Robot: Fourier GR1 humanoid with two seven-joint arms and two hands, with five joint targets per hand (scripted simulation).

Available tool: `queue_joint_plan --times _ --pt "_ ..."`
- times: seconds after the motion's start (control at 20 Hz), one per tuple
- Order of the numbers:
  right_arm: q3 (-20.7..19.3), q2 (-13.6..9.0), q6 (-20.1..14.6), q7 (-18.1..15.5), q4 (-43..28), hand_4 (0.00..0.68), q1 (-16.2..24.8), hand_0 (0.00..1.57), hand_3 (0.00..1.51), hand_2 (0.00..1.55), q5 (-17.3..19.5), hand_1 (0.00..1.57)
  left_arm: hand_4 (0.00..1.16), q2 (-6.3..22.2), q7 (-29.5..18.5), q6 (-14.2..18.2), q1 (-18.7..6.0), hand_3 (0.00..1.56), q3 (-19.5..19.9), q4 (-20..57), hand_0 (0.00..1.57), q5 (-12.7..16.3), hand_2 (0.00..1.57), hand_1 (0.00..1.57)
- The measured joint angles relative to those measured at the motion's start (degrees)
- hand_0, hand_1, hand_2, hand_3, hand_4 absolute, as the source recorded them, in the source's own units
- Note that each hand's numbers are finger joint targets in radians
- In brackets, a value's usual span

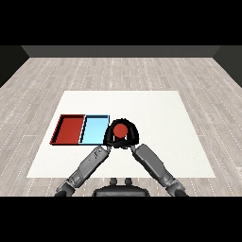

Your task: Pick the red can and put it in the red box

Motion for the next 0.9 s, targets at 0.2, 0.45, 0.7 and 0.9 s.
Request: queue_joint_plan --times 0.2,0.45,0.7,0.9 --pt "-0.58 0.33 1.47 0.02 -0.23 0.0 -0.02 0.0 0.0 0.0 0.74 0.0 1.14 -0.15 -0.29 0.05 -0.04 1.49 -0.04 0.0 1.57 0.2 1.57 1.57" --pt "-2.38 0.5 3.63 0.94 -1.96 0.0 1.07 0.0 0.0 0.0 2.85 0.0 1.15 -0.62 0.09 1.07 -0.8 1.49 -0.87 0.36 1.57 0.12 1.57 1.57" --pt "-4.93 0.96 4.18 1.58 -0.48 0.0 -1.19 0.0 0.0 0.0 4.93 0.0 1.15 -1.25 0.03 1.25 0.5 1.49 -0.81 0.53 1.57 -0.74 1.57 1.57" --pt "-5.95 -0.21 2.78 3.49 -5.15 0.0 0.53 0.0 0.0 0.0 7.46 0.0 1.14 -1.56 0.98 0.62 1.7 1.49 -0.73 -0.8 1.57 -2.46 1.57 1.57"
